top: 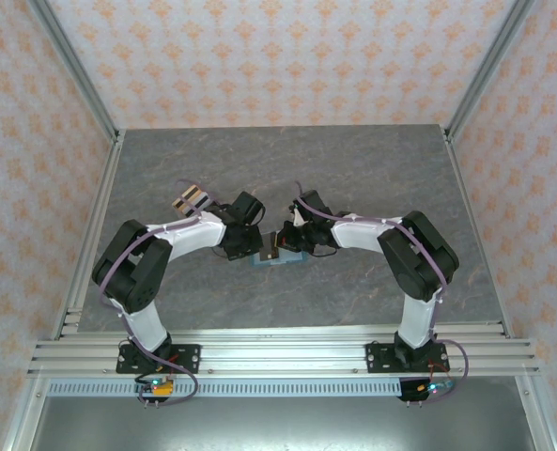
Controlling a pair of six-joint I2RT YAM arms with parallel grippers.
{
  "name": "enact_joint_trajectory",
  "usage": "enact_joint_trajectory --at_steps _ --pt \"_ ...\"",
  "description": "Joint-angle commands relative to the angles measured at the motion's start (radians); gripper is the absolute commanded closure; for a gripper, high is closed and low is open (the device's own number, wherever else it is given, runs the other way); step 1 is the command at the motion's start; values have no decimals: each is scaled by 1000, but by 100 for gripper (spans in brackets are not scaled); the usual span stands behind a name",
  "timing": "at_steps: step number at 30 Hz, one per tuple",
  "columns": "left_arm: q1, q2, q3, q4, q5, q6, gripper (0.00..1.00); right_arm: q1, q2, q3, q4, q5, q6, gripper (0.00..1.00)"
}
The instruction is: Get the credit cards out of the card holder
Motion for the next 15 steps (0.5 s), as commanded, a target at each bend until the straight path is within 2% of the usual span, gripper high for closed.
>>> enact_joint_trajectory --at_steps 1,10,15 --pt "-2 -52 13 -9 -8 9 94 -6 -24 8 -27 34 -17 100" --pt "-1 19 -6 77 48 -19 97 -6 -27 -1 -13 36 -11 100" --pt "-1 56 -5 67 51 -17 98 -6 -40 -19 29 5 4 99"
